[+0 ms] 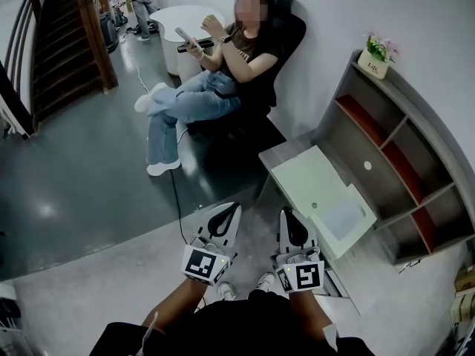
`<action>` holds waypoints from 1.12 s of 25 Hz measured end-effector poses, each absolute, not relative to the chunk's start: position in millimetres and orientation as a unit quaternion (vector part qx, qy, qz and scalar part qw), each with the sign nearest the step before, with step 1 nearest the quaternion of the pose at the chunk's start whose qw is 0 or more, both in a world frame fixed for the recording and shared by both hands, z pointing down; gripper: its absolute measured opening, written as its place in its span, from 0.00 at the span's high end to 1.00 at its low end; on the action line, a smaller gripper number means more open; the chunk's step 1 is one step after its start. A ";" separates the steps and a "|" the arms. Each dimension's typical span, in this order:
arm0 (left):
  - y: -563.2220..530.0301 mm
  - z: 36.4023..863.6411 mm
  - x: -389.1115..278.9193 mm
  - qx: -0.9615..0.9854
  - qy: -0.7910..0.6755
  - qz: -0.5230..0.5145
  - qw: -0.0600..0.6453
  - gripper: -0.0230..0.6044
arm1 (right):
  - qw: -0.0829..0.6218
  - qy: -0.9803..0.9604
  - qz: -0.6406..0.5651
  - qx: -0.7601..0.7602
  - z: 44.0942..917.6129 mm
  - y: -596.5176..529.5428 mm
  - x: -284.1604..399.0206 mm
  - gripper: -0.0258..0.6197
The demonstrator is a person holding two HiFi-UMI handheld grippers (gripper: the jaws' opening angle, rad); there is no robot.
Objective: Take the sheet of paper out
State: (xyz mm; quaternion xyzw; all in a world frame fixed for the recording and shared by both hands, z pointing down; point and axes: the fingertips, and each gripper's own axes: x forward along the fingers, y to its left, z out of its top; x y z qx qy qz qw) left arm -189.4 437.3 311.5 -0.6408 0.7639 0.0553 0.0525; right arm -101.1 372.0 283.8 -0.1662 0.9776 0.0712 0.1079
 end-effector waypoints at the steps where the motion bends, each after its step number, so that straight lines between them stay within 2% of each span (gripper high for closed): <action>1: 435.5 311.5 -189.4 -0.642 0.763 0.055 0.057 0.95 | 0.108 0.978 0.069 -0.166 284.4 370.8 -101.4 0.92; 11: 388.5 316.0 -194.0 -0.644 0.762 0.039 0.050 0.95 | 0.106 0.980 0.061 -0.160 292.1 323.8 -105.0 0.92; 28: 226.4 326.4 -177.7 -0.675 0.737 0.018 0.028 0.95 | 0.098 0.973 0.053 -0.202 306.0 166.9 -79.8 0.92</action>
